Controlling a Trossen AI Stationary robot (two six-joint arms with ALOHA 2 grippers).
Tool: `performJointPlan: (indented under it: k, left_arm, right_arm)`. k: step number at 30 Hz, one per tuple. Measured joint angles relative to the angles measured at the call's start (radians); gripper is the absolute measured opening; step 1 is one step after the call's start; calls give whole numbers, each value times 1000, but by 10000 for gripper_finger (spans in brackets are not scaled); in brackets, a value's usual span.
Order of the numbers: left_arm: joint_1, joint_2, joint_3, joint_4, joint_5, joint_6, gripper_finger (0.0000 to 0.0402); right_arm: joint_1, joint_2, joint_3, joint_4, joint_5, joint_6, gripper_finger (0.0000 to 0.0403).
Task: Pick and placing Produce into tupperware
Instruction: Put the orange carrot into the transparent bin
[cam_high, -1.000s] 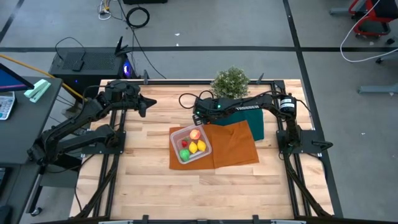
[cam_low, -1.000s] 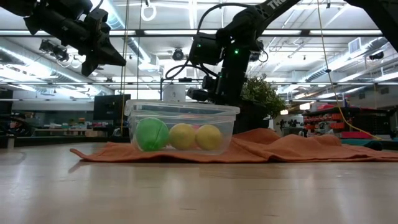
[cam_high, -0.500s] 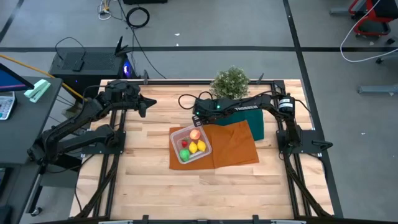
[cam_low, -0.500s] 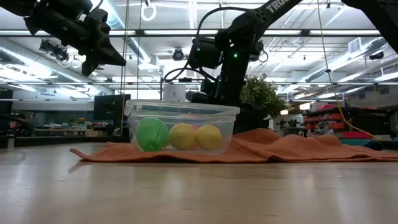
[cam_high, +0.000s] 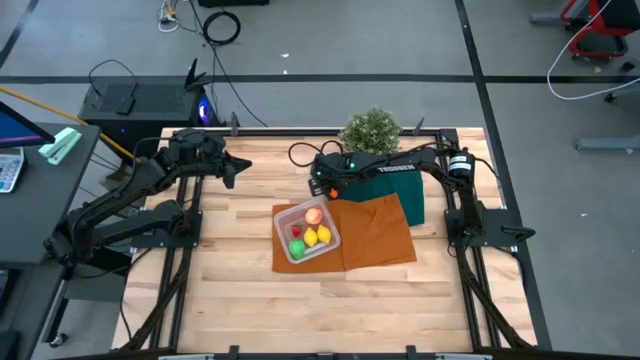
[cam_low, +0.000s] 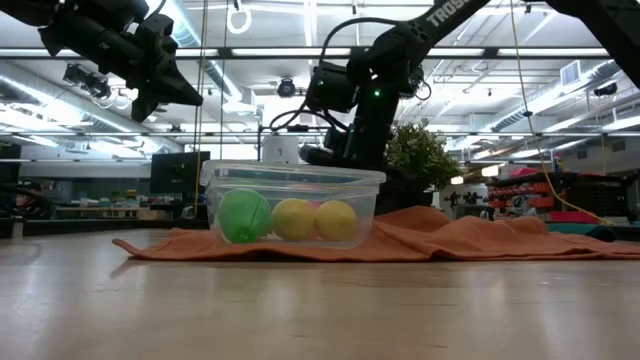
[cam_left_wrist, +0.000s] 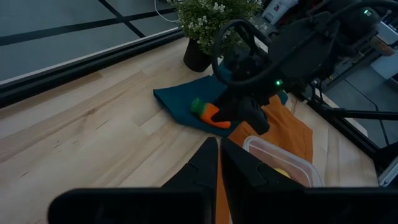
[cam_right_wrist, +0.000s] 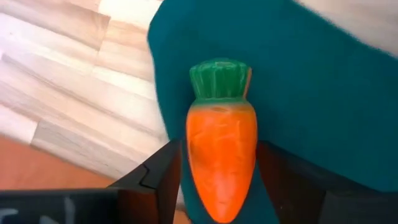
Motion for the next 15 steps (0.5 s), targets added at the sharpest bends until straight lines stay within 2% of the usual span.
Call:
performJointPlan:
  k: [3,15]
  left_arm:
    - [0,0,0,0,0,0,26]
    - [0,0,0,0,0,0,31]
  right_arm:
    - [-2,9,1,6,-33,-5,168]
    - [-6,14,2,10,-51,8,164]
